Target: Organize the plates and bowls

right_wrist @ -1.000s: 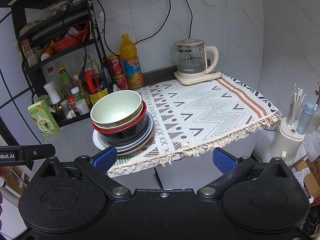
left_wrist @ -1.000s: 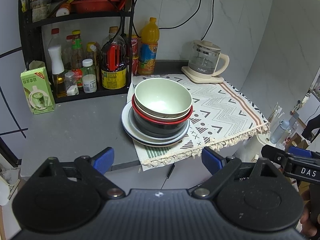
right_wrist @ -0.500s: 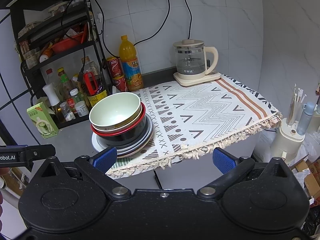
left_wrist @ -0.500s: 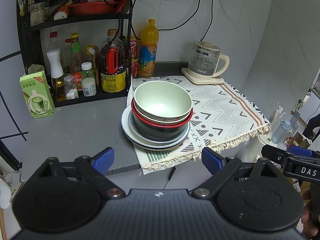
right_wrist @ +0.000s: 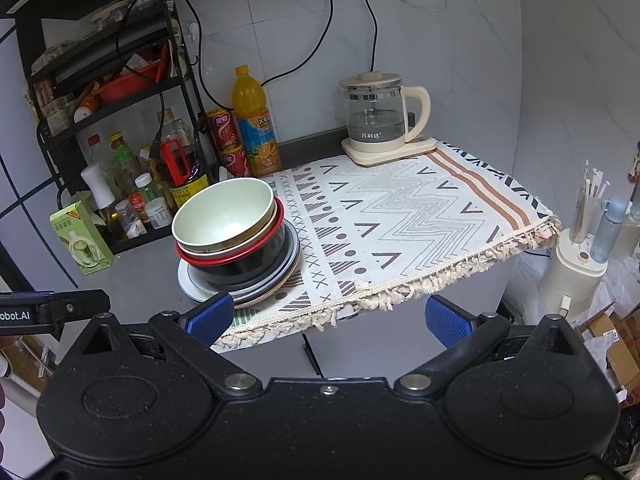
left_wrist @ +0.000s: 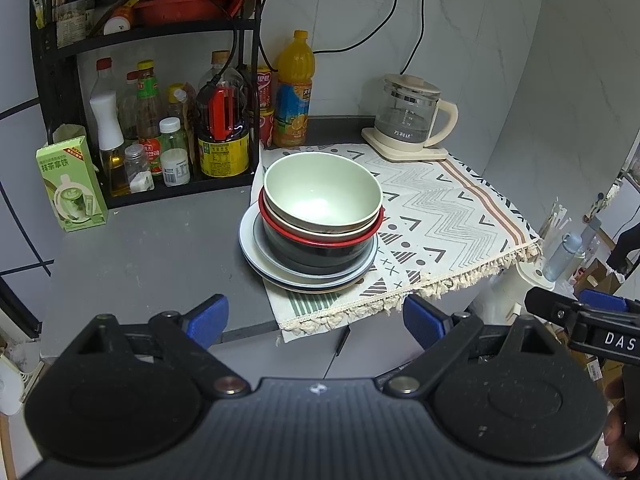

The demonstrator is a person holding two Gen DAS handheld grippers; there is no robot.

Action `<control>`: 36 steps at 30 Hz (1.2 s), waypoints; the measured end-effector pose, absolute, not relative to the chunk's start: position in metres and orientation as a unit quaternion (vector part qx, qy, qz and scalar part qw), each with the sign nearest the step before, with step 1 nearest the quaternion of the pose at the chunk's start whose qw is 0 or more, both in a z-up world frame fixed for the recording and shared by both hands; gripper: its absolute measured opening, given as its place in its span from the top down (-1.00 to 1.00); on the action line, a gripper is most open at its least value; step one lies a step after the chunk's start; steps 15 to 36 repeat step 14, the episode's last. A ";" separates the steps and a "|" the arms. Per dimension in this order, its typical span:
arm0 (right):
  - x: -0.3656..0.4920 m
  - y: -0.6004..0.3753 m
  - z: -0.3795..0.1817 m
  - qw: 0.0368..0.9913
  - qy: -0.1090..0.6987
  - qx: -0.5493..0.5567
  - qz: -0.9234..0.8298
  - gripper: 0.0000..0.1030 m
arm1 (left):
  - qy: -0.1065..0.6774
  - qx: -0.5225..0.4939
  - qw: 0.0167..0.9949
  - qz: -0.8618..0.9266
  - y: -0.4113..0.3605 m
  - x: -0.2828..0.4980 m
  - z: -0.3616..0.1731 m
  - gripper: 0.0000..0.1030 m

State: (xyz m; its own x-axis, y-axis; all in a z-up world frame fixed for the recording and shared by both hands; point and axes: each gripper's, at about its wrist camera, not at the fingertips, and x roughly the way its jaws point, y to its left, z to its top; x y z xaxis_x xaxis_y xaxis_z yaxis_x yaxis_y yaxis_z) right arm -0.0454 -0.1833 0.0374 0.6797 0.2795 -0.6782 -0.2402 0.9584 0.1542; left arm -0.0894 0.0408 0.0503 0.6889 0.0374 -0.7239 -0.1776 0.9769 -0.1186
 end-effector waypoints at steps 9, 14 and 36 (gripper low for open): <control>-0.048 -0.188 0.037 0.917 0.372 0.031 0.140 -0.99 | 0.395 -0.084 0.913 0.057 0.038 -0.089 0.051 -0.80; -0.048 -0.185 0.037 0.916 0.373 0.029 0.143 -0.99 | 0.398 -0.084 0.912 0.059 0.039 -0.090 0.051 -0.80; -0.048 -0.185 0.037 0.916 0.373 0.029 0.143 -0.99 | 0.398 -0.084 0.912 0.059 0.039 -0.090 0.051 -0.80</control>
